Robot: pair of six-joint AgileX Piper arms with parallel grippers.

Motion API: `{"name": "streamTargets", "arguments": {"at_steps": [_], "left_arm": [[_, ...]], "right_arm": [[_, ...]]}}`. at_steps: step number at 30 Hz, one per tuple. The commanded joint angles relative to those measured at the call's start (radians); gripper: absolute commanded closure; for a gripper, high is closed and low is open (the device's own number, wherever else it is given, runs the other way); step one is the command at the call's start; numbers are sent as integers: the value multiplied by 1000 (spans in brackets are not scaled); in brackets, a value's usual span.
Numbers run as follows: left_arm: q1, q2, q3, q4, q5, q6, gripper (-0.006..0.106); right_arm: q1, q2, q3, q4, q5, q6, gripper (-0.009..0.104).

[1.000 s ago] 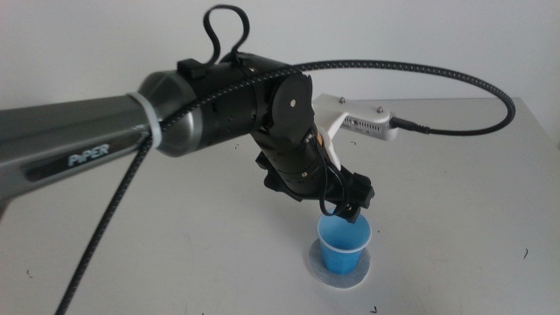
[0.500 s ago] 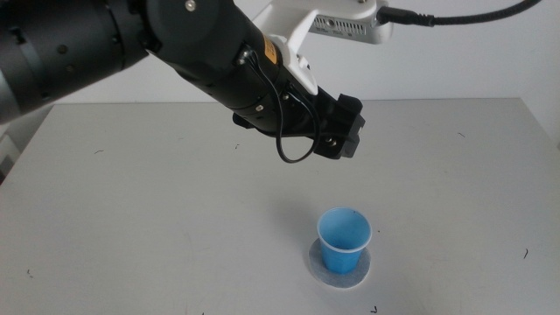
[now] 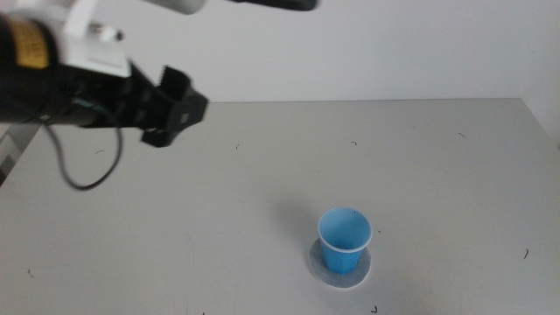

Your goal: Place an empty cup on a cup mat.

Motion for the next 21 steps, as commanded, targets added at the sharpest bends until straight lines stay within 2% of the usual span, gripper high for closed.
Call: {"name": "streamTargets", "arguments": {"at_steps": [1,7,13,17,21], "left_arm": [[90,-134,111,8,-145,-9,-5],[355,-430,484,8,-346,-7,-5],[538,-720,794,16,-519,-7,-5],[614,-853,964,-3,-575,-27,-5],[621,-993,1091,1,-586,-30,-5]], "right_arm": [[2,-19,-12,-9,-78,-8,1],[2,-19,-12,-9,-78,-8,1],[2,-19,-12,-9,-78,-8,1],[2,-19,-12,-9,-78,-8,1],[2,-19,-12,-9,-78,-8,1]]}}
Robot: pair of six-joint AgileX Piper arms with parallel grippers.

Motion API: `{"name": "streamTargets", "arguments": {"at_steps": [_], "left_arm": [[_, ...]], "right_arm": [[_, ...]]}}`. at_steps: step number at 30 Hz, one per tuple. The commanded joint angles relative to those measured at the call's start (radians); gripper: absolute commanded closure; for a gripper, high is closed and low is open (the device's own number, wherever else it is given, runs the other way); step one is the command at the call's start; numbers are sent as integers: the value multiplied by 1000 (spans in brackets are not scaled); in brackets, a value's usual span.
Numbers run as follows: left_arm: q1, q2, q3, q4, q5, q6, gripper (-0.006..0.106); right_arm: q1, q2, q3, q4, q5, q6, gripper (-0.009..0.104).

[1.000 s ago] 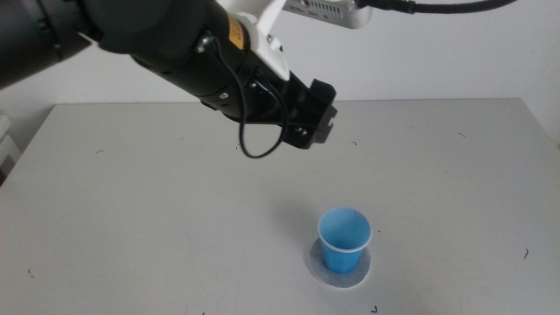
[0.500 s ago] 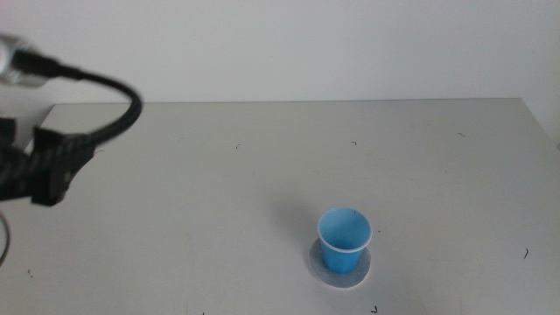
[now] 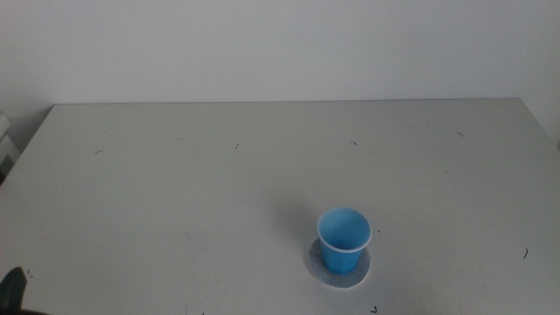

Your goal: Place an empty cup on a cup mat.

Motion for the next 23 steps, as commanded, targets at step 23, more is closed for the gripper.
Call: {"name": "streamTargets", "arguments": {"at_steps": [23], "left_arm": [[-7,-202,134,-8,-36,-35,-5]], "right_arm": [[2,-19,-12,-9,-78,-8,1]]}}
